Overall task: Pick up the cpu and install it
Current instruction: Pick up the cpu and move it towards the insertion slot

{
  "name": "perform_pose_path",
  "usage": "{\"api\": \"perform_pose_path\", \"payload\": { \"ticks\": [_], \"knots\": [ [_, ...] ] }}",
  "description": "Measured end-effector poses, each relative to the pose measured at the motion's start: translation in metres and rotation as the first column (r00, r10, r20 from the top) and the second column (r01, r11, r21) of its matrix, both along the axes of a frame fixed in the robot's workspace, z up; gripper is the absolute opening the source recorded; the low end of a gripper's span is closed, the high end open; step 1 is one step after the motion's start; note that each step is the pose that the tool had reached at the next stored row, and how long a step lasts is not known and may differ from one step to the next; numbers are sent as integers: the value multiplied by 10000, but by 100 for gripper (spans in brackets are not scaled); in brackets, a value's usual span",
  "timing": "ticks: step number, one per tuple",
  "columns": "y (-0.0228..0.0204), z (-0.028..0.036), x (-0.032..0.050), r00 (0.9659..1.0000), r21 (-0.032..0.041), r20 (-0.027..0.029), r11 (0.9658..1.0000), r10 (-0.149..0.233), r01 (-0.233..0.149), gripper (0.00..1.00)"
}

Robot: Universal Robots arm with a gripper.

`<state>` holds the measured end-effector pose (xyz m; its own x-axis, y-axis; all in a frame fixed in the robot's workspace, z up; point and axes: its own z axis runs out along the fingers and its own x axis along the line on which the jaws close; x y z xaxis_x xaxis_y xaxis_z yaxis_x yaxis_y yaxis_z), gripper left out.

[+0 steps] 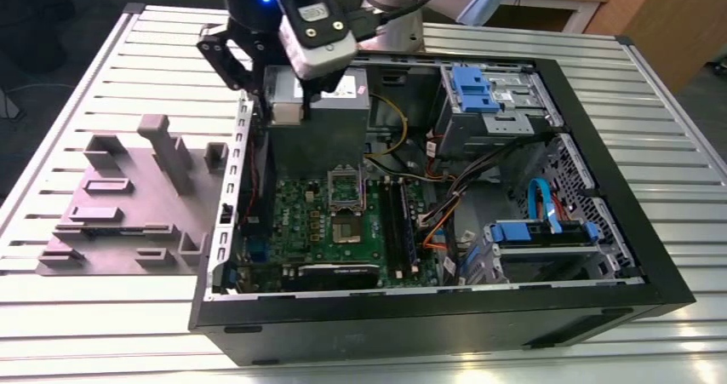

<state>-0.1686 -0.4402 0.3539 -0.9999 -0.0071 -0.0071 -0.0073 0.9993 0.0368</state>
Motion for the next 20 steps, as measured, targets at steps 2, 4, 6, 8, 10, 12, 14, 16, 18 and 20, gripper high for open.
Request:
{"api": "perform_pose_path", "payload": {
  "ticks": [2, 4, 6, 8, 10, 12, 14, 16, 18, 20],
  "knots": [
    [0, -4, 74, 10000, 0, 0, 10000, -1, 1, 47],
    [0, -9, 152, 10000, 0, 1, 10000, 0, 0, 47],
    [0, -14, 234, 10000, 1, 1, 10000, -1, 1, 47],
    [0, -19, 322, 10000, 1, 1, 10000, 0, 0, 47],
    [0, -22, 374, 10000, 1, 0, 10000, 0, 0, 47],
    [0, -24, 393, 10000, 2, 1, 10000, 0, 0, 47],
    [0, -25, 398, 10000, 1, 0, 10000, 0, 0, 47],
    [-1, -25, 401, 10000, 0, 0, 10000, 0, 0, 47],
    [-3, -25, 401, 10000, 0, 0, 10000, 0, 0, 47],
    [-4, -25, 400, 10000, 0, 1, 10000, 0, 0, 47]
  ]
}}
